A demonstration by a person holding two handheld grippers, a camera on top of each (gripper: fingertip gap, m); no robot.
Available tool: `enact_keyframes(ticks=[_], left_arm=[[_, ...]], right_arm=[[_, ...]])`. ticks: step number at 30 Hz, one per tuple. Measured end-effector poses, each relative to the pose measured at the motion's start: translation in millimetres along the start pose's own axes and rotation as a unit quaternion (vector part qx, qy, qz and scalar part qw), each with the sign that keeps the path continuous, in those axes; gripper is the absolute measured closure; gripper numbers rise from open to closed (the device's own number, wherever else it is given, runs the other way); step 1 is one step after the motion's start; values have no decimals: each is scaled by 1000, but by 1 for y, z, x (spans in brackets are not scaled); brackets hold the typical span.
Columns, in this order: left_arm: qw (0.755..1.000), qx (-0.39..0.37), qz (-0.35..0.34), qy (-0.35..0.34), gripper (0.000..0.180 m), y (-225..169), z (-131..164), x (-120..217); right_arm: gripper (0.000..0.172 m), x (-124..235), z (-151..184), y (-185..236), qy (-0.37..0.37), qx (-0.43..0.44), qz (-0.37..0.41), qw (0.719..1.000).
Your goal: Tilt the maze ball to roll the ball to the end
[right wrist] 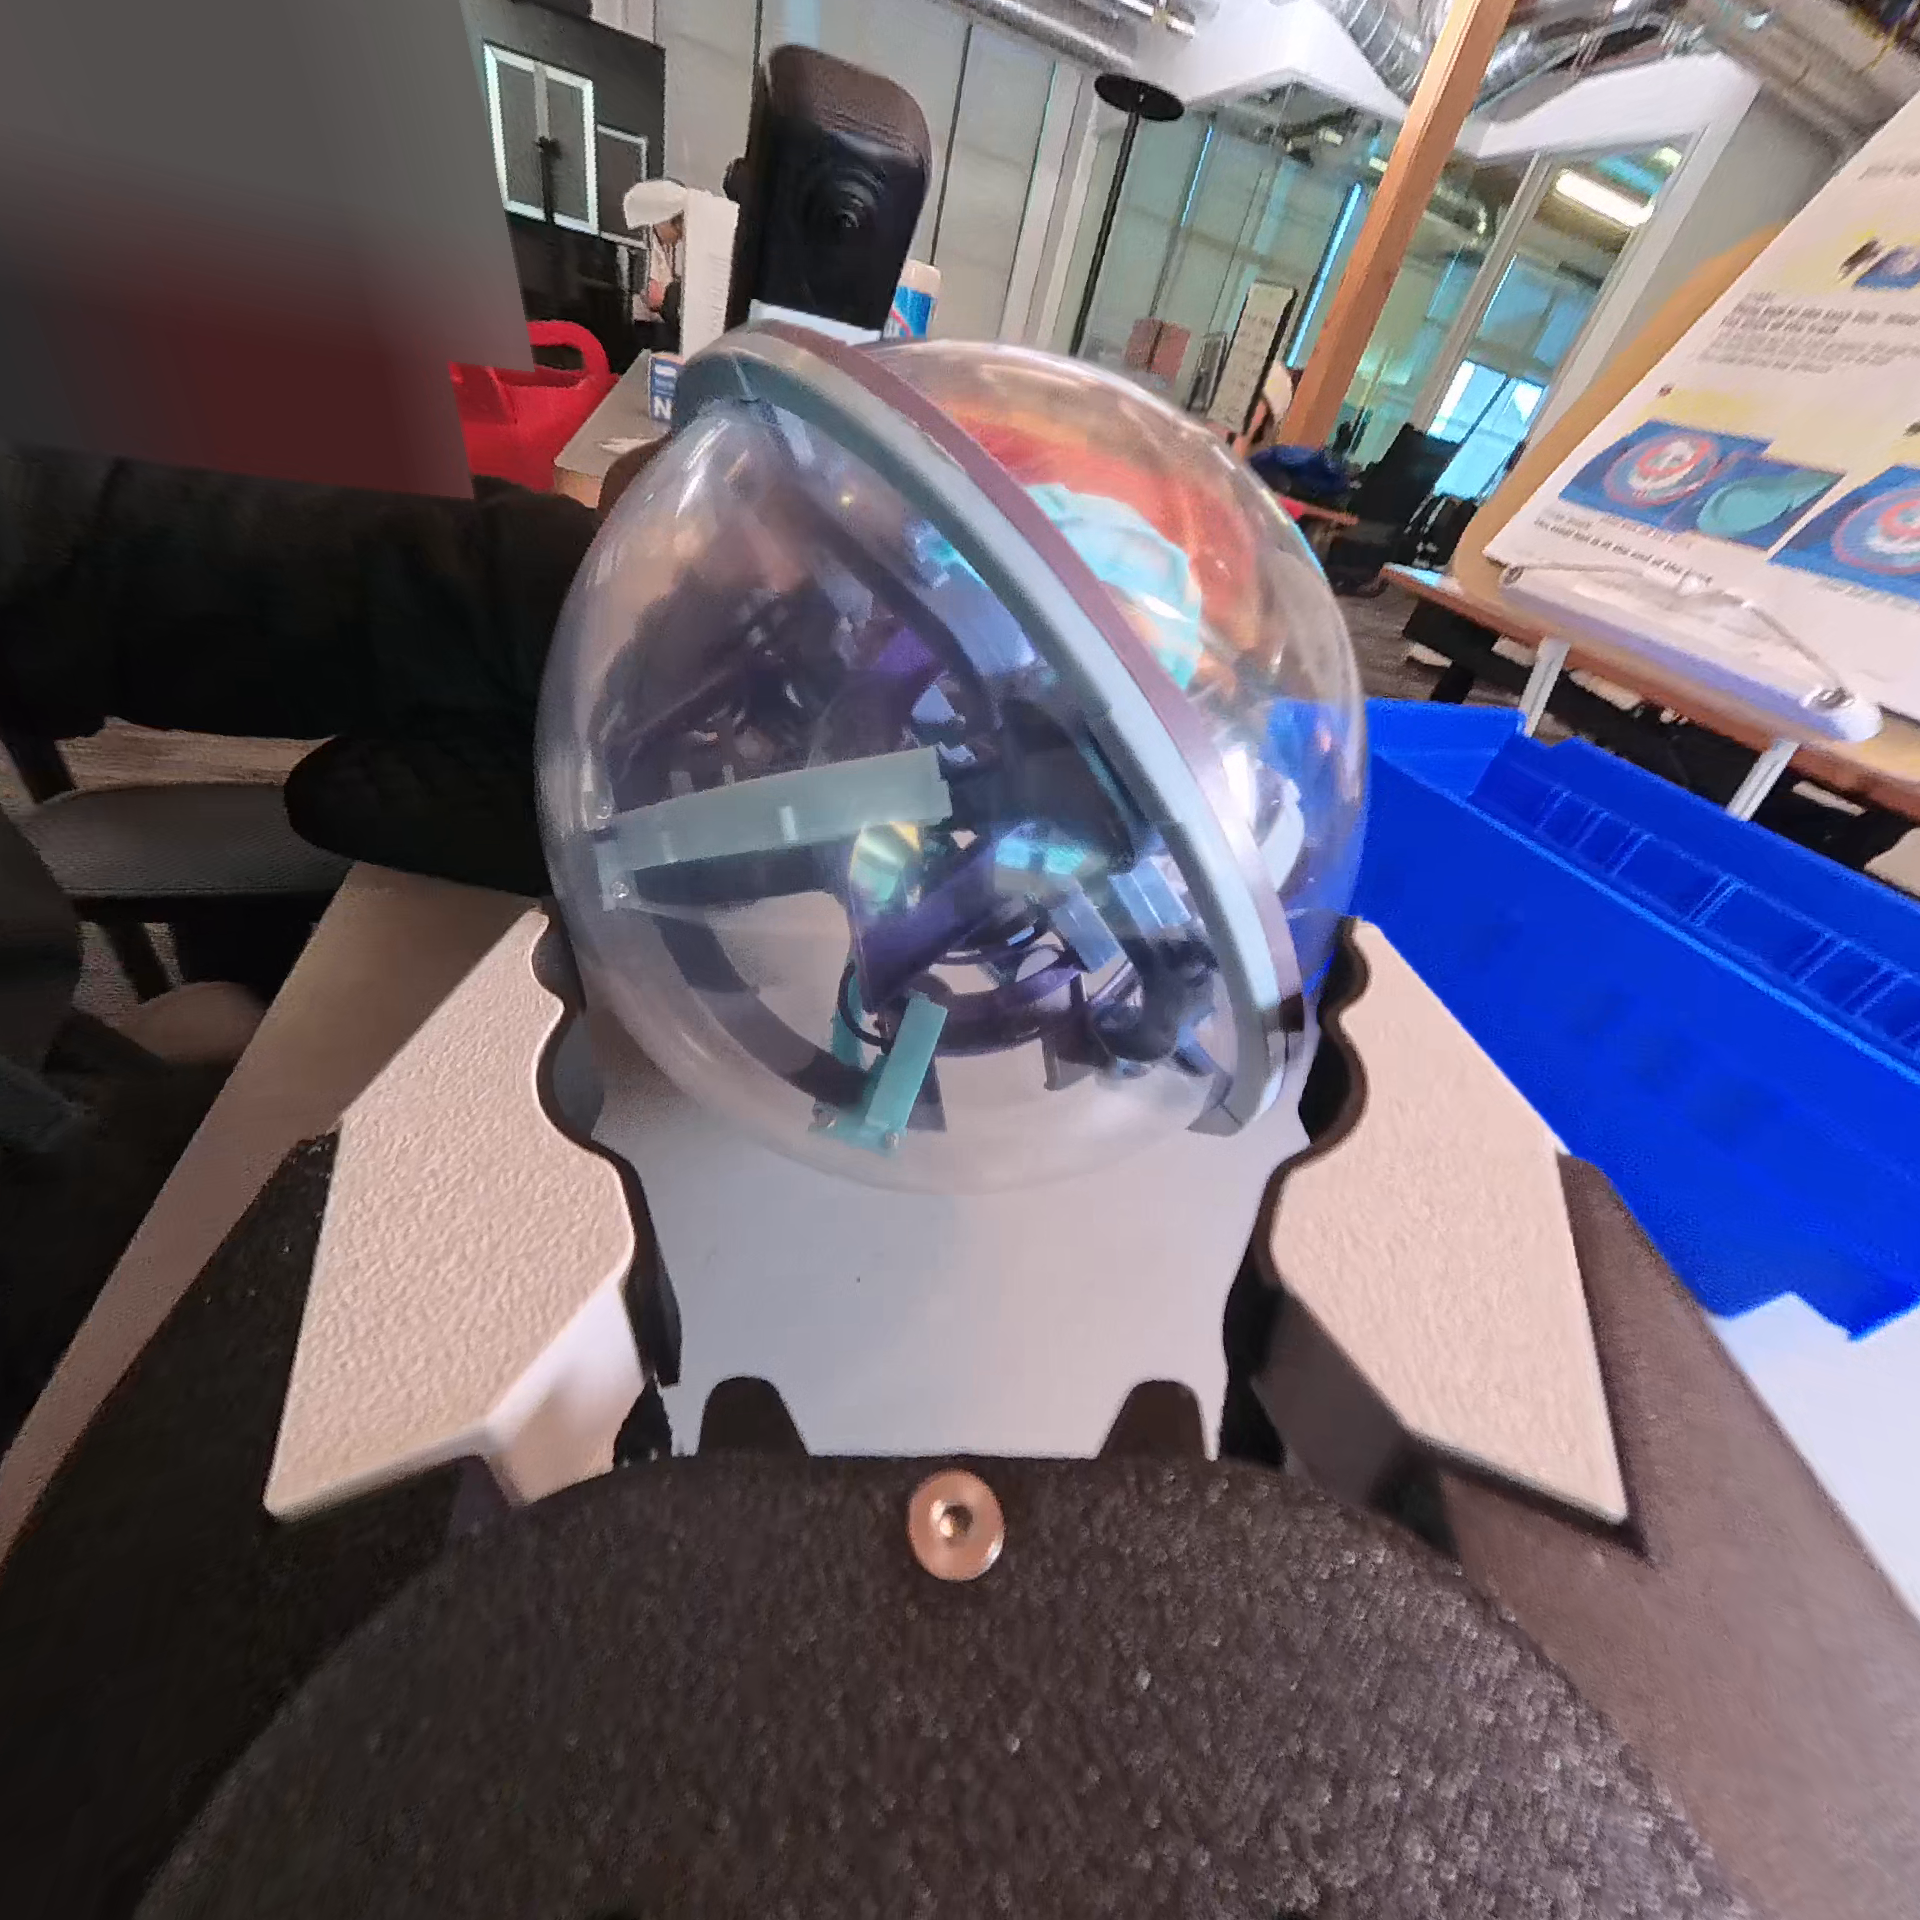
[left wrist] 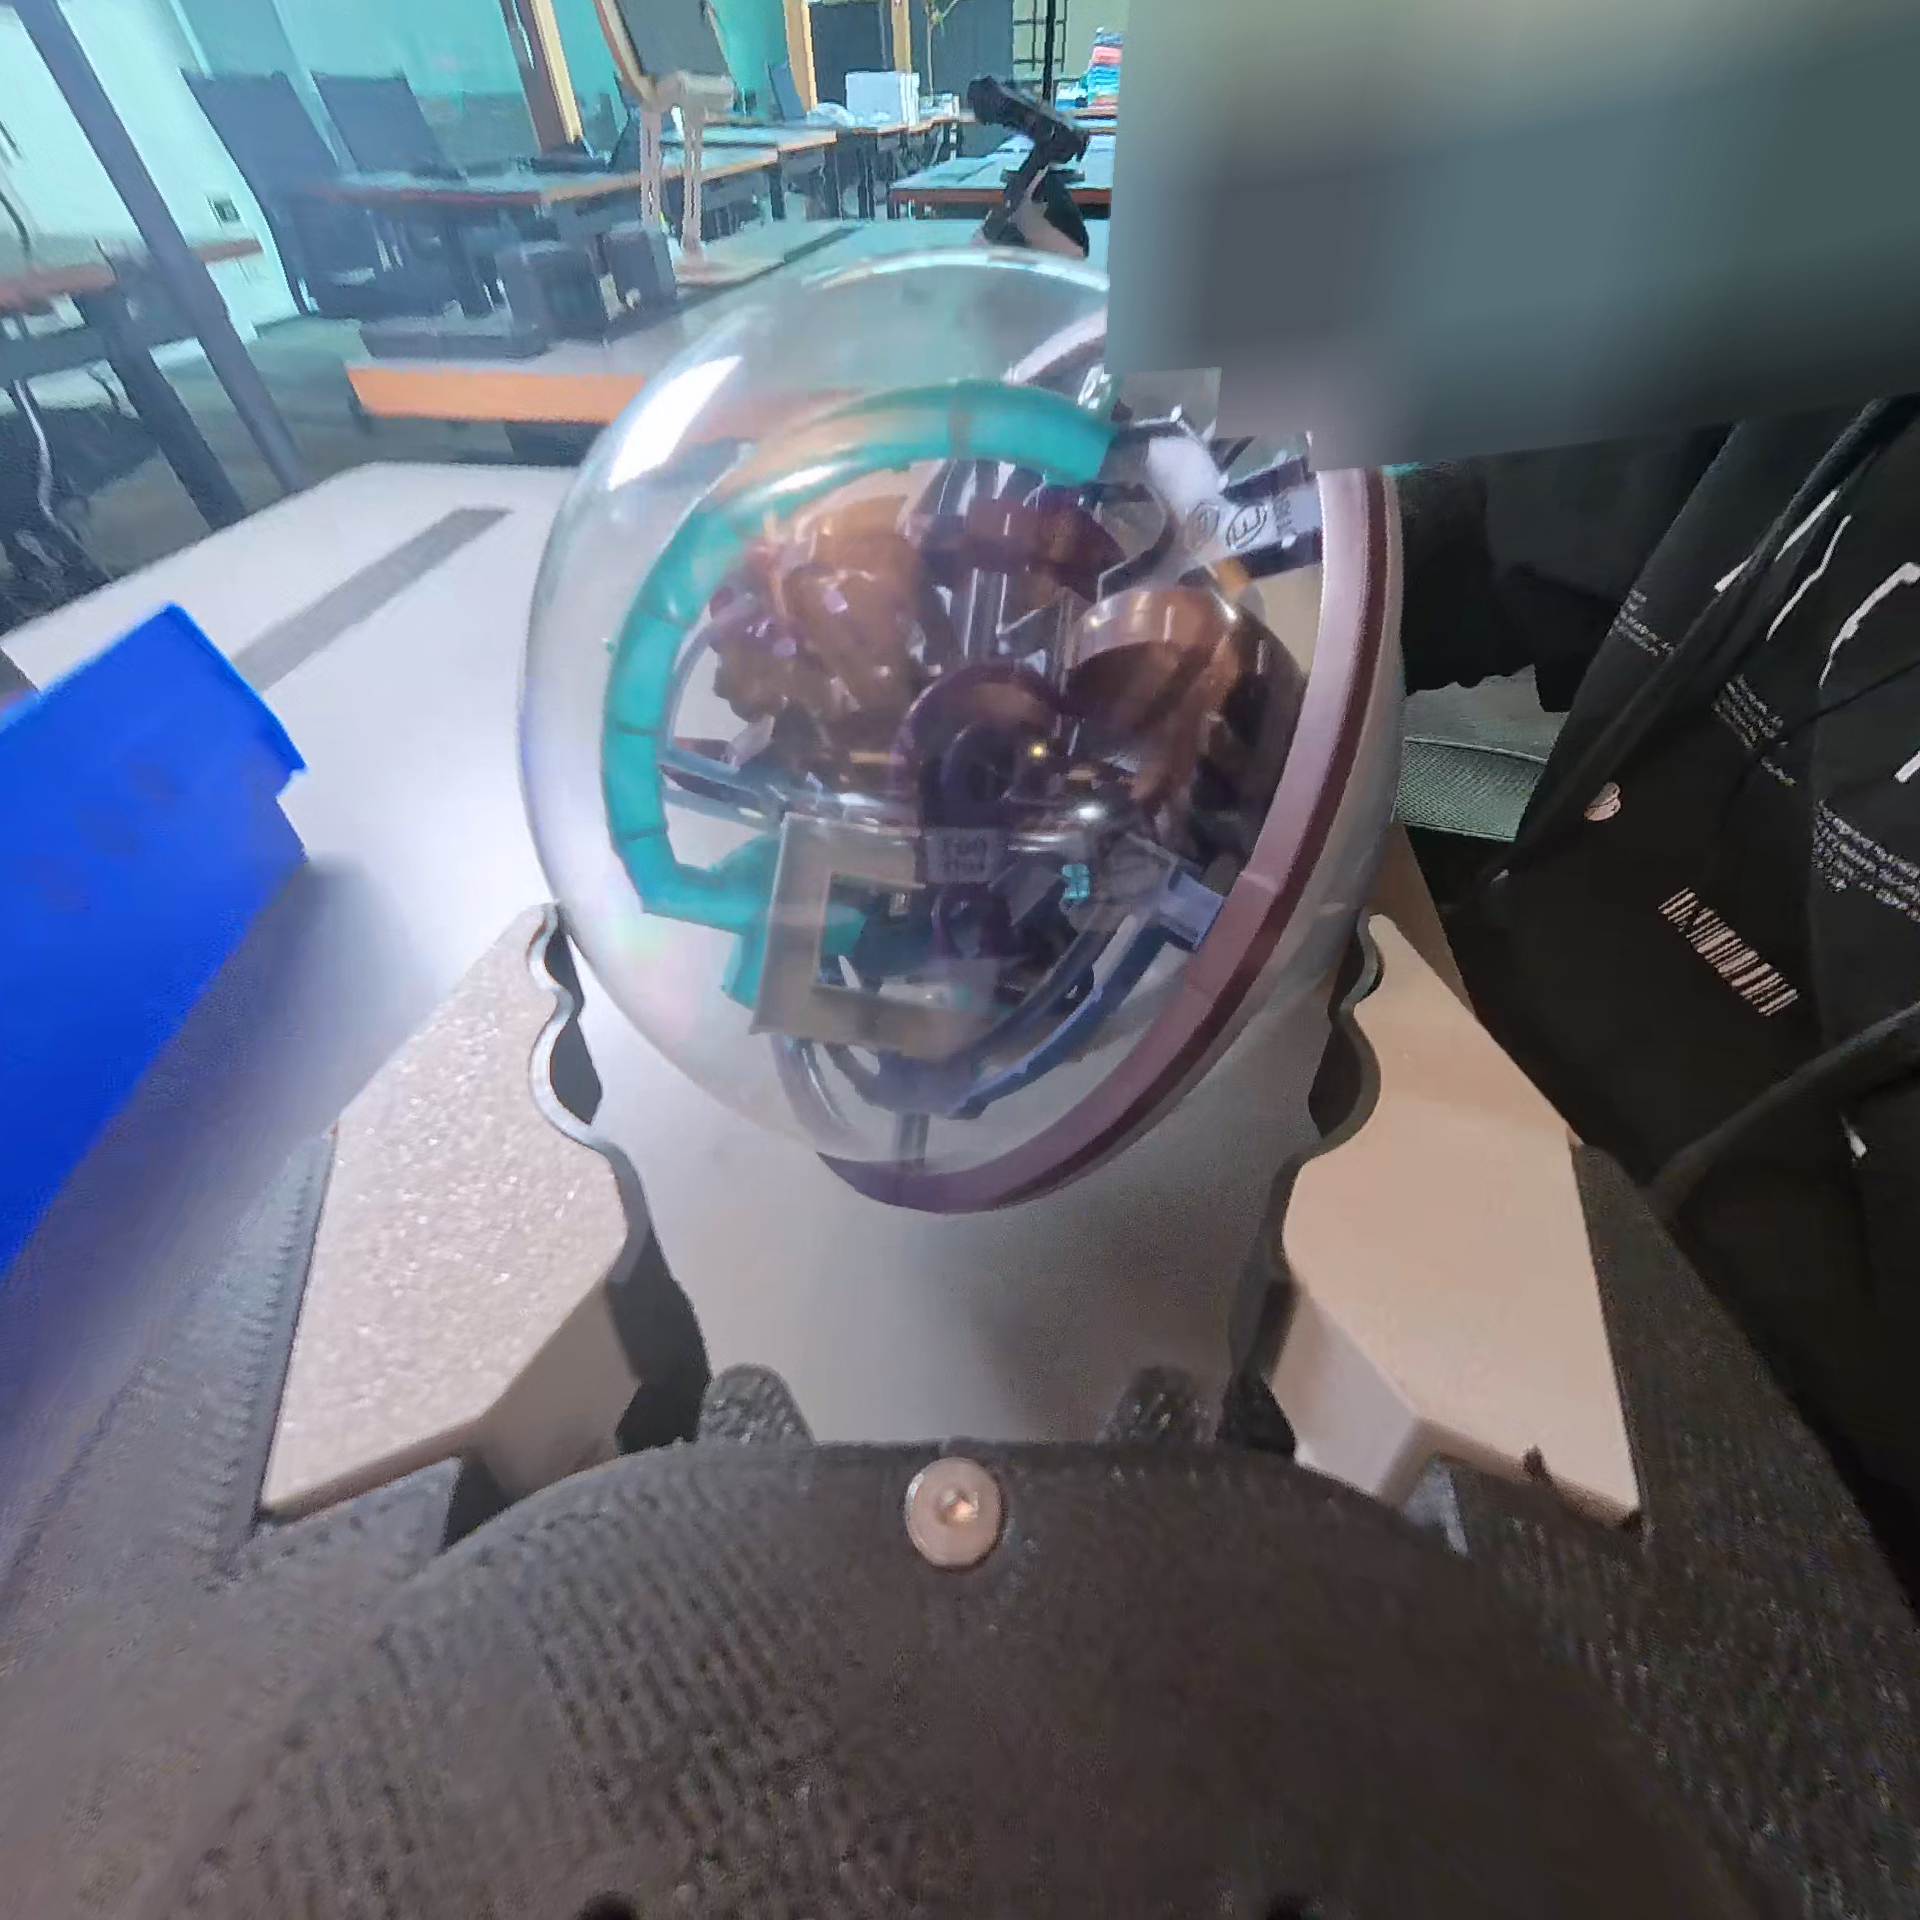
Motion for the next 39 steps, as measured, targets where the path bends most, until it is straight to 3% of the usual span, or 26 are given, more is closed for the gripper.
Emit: enact_keyframes(ticks=[1,7,15,25,30,36,39], left_arm=[[1000,17,4,6,41,0,4,-1],[990,137,19,33,41,5,23,-5],[986,169,-14,4,42,12,22,-3],[970,237,-44,-41,42,18,20,-3],[968,246,-33,-47,43,18,23,-1],[978,209,-10,-27,44,13,29,1],[982,187,-39,-8,59,17,32,5]], right_arm=[[35,-1,2,-1,5,-13,-4,1000],[35,-6,21,-14,58,-126,-34,990],[32,-15,38,-19,130,-192,-58,971],[32,-16,39,-26,116,-274,-88,950],[33,-16,36,-26,98,-271,-82,954],[34,-15,31,-22,80,-204,-54,974],[34,-11,29,-30,69,-159,-1,985]])
Point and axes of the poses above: each gripper's, where its closed fingertips meet, x back along the fingers, z out of its underside, y = z × x across the jaws, the point moved 5 cm from there along x, back along the fingers, and after that the axes turned 11 degrees about -x, right-handed, at the moved point
